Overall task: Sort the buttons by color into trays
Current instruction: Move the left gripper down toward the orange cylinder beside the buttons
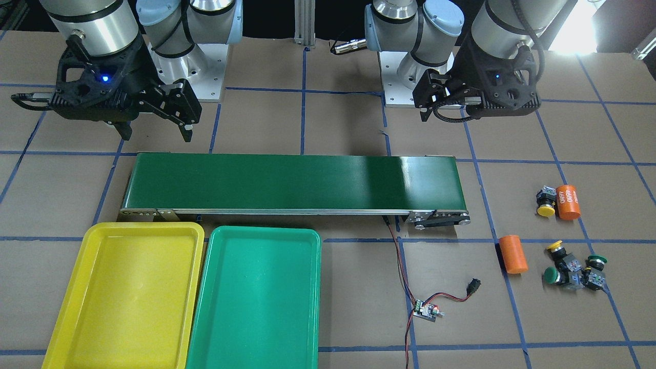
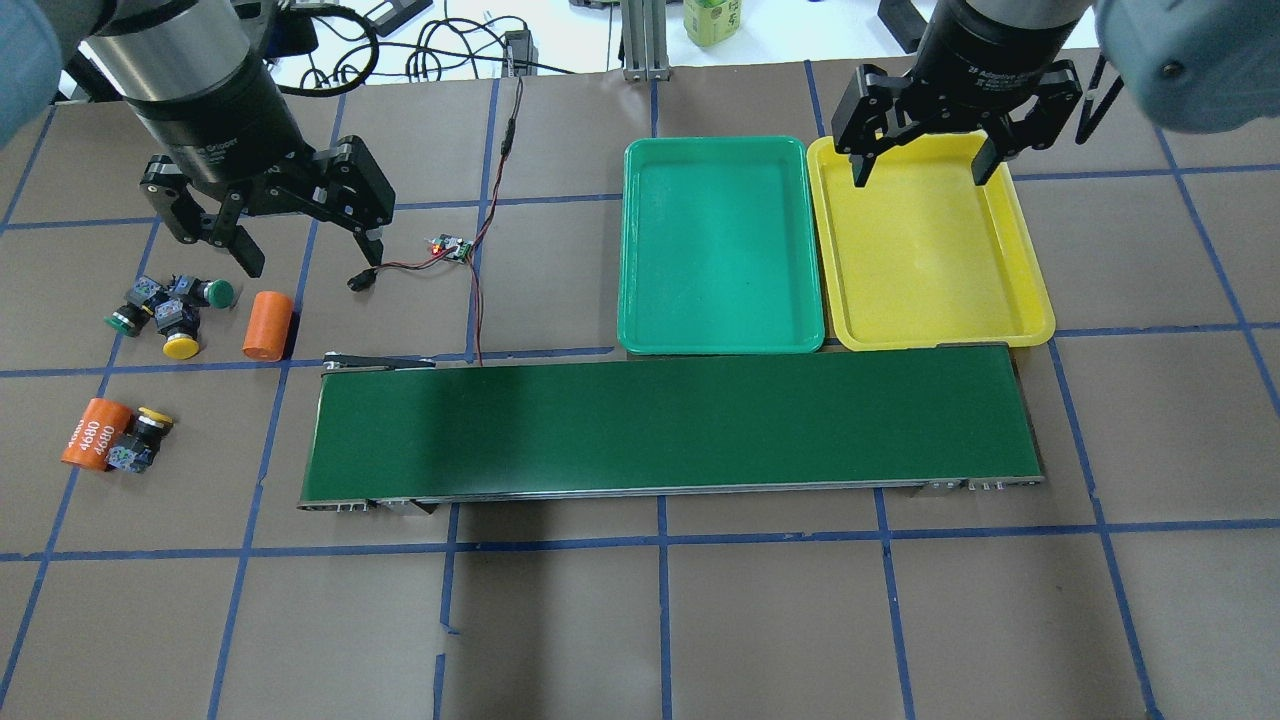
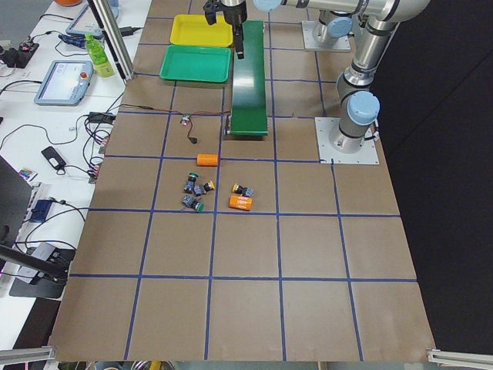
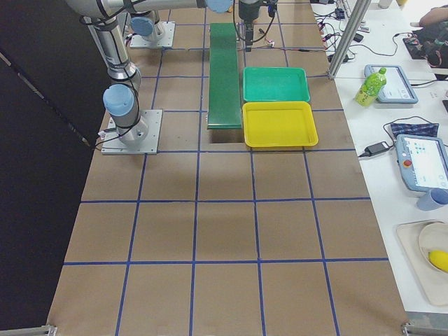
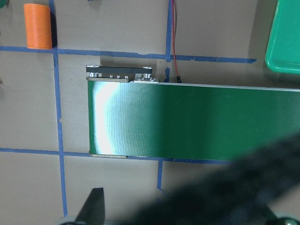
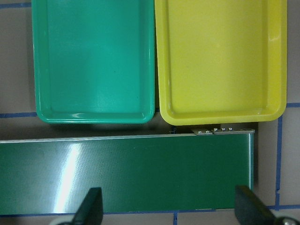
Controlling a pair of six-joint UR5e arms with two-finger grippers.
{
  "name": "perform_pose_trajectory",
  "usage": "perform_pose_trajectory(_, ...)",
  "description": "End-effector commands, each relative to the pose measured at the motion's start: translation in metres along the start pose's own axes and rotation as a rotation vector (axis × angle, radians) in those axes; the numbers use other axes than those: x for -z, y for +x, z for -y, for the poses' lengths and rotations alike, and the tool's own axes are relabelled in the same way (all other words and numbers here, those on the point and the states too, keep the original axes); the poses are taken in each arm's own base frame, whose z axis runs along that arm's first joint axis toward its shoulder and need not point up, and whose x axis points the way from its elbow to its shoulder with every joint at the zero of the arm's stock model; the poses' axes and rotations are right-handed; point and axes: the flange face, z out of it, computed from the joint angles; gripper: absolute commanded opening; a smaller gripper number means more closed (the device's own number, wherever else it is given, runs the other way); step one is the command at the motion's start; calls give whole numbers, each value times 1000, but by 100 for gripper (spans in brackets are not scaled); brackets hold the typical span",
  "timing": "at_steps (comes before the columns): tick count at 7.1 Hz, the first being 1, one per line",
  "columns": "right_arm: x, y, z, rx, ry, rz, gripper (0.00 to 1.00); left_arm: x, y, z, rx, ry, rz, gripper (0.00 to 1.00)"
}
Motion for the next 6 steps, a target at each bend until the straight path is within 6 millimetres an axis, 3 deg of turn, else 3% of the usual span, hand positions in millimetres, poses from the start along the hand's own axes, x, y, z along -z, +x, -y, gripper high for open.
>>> perform_pose_trajectory(1,-1,0,0,2,-2,0,100,0,-2,0,-9,3,2,100)
perform_pose_trajectory(3,-1,0,0,0,-2,0,100,-16,-19,20,-23,11,2,100)
perform_pose_trajectory(4,-1,0,0,2,-2,0,100,-30,-54,50,45,22,-7,100)
perform_pose_trajectory(5,-1,0,0,2,-2,0,100,-49,-91,71,-10,-3,-16,100)
perform_pose_trajectory(6,-1,0,0,2,-2,0,100,-56,-108,75,-183,-13,-20,100)
